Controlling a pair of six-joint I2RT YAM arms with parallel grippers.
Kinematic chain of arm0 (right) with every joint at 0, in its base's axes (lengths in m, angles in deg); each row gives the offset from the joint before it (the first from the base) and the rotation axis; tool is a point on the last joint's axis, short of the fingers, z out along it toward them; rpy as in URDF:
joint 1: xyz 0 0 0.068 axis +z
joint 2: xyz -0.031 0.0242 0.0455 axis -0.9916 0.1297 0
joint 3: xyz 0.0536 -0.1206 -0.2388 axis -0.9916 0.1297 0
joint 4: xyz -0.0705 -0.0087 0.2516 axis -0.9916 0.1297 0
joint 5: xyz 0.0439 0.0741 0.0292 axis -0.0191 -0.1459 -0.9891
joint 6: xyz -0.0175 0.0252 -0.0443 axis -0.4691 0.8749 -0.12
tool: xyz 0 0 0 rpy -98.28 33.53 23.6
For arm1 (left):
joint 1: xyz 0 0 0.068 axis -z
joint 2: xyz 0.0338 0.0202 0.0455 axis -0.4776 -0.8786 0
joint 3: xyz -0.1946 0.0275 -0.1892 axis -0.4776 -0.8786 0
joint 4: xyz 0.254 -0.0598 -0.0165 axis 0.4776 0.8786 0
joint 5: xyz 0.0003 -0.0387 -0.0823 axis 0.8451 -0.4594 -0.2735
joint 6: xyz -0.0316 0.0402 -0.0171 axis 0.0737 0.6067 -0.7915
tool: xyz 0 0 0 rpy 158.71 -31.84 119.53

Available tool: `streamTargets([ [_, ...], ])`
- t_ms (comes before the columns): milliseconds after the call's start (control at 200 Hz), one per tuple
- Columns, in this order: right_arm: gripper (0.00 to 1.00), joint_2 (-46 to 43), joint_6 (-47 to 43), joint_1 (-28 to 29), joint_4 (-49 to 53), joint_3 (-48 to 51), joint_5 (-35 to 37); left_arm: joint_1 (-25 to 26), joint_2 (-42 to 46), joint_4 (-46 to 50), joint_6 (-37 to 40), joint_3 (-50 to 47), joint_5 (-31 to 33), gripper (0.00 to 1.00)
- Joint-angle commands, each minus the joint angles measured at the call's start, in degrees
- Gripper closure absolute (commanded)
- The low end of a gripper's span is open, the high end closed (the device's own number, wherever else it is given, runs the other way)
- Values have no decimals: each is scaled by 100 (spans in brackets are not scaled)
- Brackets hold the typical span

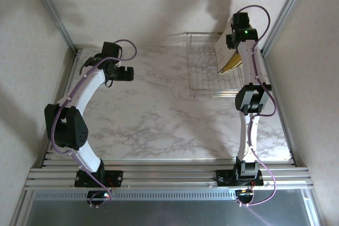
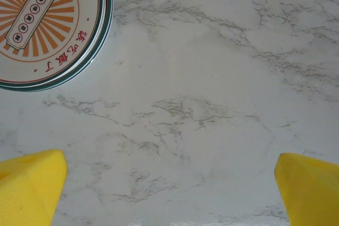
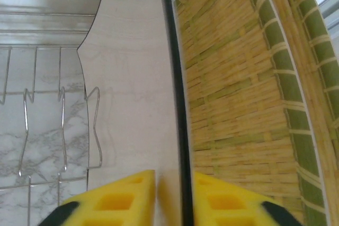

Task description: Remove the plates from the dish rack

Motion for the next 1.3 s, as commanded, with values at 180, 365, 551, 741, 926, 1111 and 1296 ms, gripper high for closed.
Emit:
streamTargets([
  [180, 98, -82, 87, 126, 8, -29, -85, -12, 26, 3, 24, -215, -96, 0],
  [365, 100, -162, 155, 135, 10, -30, -98, -31, 27, -8, 32, -218, -96, 0],
  [551, 100, -316, 246, 165, -28, -66, -141, -34, 0, -15, 24, -235, -122, 0],
  [741, 100, -595, 326, 215, -26, -180, -123, -35, 8, -47, 15, -287, -158, 1],
  [926, 100, -1010, 340, 220, 15, -191, 162, -28, 17, -55, -11, -284, -218, 0],
  [1111, 100, -1394, 196, 233, 71, -152, 227, -14, 15, -205, -90, -377, -453, 0],
  [1296, 100, -1756, 115, 232, 161, -121, 370, 24, 83, -272, -108, -499, -492, 0],
])
